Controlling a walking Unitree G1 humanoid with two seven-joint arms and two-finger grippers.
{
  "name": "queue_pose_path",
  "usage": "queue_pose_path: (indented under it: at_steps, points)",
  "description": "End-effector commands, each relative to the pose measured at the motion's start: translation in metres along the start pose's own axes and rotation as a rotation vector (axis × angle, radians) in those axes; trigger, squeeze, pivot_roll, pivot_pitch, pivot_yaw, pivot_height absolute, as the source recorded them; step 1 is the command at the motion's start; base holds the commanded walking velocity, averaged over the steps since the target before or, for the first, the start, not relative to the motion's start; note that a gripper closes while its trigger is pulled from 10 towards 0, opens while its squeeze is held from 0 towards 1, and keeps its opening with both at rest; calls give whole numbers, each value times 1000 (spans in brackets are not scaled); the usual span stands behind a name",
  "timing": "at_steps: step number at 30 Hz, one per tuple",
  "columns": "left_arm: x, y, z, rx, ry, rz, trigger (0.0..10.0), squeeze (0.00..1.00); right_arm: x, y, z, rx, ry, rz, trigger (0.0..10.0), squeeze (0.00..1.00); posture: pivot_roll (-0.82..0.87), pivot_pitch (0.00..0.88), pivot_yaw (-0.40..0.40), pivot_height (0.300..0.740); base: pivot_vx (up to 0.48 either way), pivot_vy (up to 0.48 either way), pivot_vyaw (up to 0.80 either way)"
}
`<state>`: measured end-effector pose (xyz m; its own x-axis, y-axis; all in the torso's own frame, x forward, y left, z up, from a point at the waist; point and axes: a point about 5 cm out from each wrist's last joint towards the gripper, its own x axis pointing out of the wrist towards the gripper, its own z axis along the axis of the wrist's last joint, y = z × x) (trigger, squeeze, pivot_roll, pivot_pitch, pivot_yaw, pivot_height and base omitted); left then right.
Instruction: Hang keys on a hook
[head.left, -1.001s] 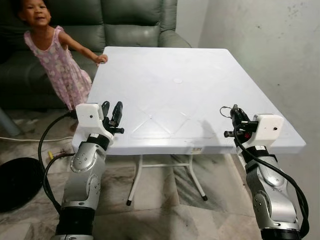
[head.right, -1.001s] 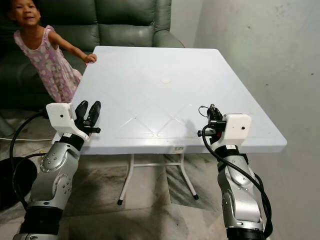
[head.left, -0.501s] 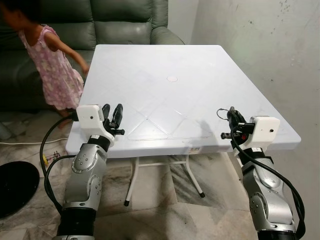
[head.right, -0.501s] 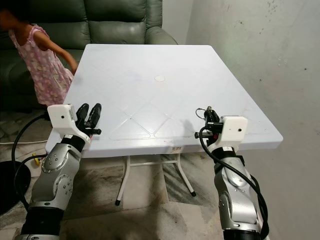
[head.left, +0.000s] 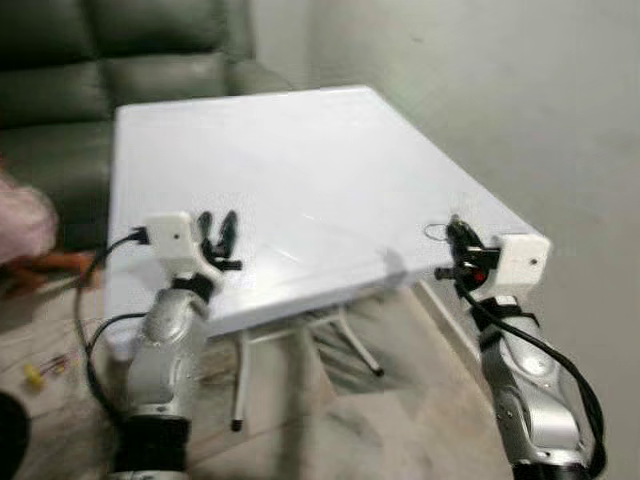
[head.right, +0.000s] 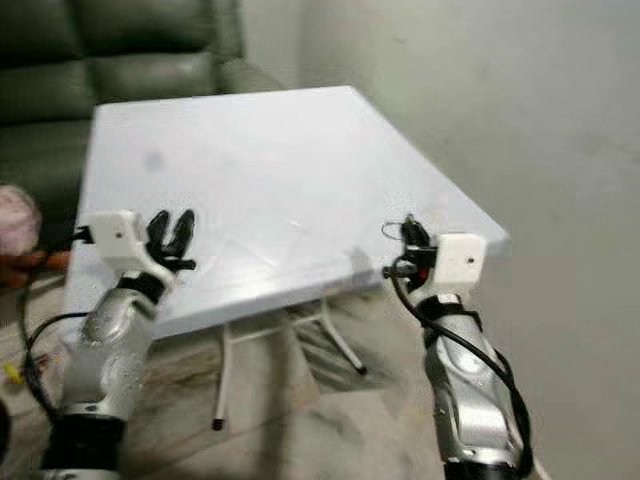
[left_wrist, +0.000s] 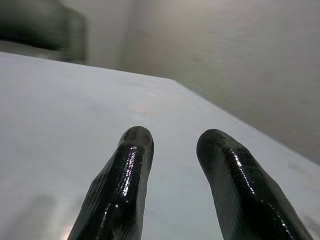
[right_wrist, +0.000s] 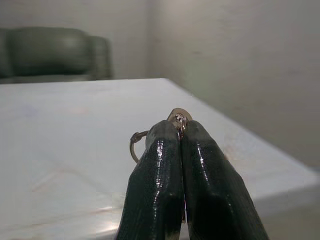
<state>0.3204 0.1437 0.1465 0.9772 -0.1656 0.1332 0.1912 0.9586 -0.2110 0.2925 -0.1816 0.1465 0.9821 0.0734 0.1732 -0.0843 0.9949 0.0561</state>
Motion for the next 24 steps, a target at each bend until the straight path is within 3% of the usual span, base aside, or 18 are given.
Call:
queue_pose_path:
  at_steps: [1, 24]
  points:
    - [-1, 8, 2, 12, 5, 25, 10000, 0, 3, 5, 4, -1, -15, 21, 10000, 0, 132, 0, -53, 736, 0, 0, -688]
    - [4, 11, 2, 13, 33, 34, 10000, 0, 4, 2, 6, -10, -25, 2, 10000, 0, 127, 0, -50, 736, 0, 0, -689]
